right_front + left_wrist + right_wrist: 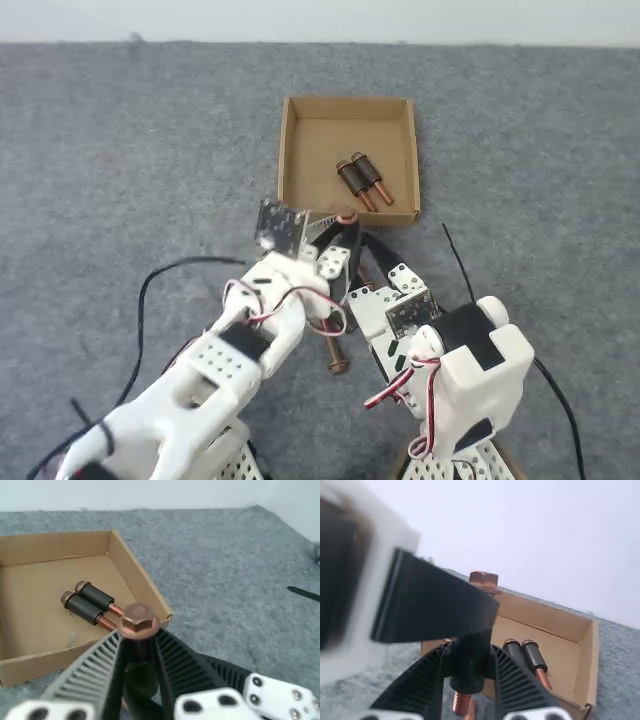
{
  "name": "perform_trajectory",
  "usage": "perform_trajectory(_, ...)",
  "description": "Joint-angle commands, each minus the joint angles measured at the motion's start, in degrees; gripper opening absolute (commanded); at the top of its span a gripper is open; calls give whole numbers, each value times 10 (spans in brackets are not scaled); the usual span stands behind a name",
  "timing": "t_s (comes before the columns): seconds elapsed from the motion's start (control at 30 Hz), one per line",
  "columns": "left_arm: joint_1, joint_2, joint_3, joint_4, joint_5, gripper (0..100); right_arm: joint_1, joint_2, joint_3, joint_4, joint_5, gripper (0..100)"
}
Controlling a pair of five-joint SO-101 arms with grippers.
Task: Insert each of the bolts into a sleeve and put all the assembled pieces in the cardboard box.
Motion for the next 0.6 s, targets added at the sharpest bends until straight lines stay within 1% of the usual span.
perform_trajectory(0.0,-10,50,-16,-8,-4,46,6,-26,14,-15,4,7)
perform_trajectory(0.13,-7,49,16,-73,-4,73,6,-26,14,-15,5,7)
perform_trajectory(0.2,-7,49,25,-92,-4,77,6,-26,14,-15,5,7)
perform_trajectory(0.57,-3,49,28,-92,-4,77,7,-26,13,-15,5,7)
